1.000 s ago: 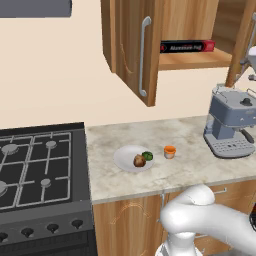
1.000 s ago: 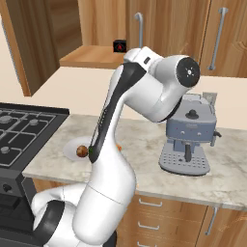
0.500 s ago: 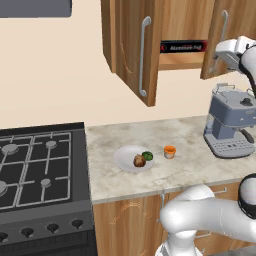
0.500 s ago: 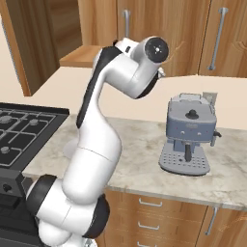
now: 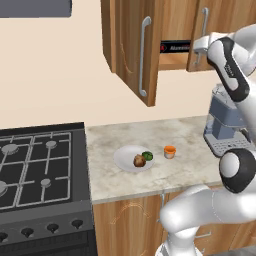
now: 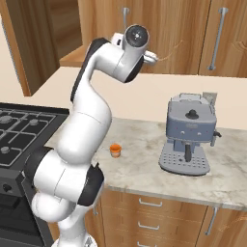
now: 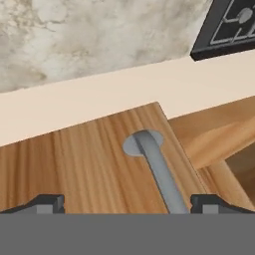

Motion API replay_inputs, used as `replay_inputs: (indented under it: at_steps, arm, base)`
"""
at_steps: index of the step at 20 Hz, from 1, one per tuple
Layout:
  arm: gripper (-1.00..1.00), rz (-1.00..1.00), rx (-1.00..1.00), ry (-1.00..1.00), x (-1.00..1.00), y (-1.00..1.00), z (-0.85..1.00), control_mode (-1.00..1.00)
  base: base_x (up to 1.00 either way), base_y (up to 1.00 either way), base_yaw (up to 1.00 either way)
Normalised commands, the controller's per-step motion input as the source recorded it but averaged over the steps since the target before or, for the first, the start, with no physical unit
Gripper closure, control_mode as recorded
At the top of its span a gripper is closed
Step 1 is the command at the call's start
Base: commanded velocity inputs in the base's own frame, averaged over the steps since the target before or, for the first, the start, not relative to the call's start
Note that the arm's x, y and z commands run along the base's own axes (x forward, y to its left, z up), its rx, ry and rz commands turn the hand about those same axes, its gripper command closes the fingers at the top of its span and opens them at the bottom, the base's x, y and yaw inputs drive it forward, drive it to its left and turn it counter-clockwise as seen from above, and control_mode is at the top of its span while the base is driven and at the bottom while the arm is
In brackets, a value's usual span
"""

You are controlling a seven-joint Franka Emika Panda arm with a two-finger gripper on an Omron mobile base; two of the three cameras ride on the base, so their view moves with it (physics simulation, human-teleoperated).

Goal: Pick the avocado and bread from the counter and place them on the plate. Then pick the jam from the cabinet and place it next to the plate. Lastly close the cabinet door.

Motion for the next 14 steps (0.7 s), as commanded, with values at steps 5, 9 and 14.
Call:
replay_inputs:
  at_steps: [5, 9, 14]
  arm:
    - [-1.00, -0.04, -0.12, 0.00, 0.65, 0.00, 0.00, -1.00]
    - [-1.00, -0.02, -0.10, 0.00, 0.51, 0.00, 0.00, -1.00]
    - [-1.00, 0.00, -0.07, -0.05, 0.14, 0.14, 0.00, -1.00]
  base:
    - [0.00, 0.00, 0.00]
    - [0.00, 0.00, 0.00]
    - [0.00, 0.00, 0.00]
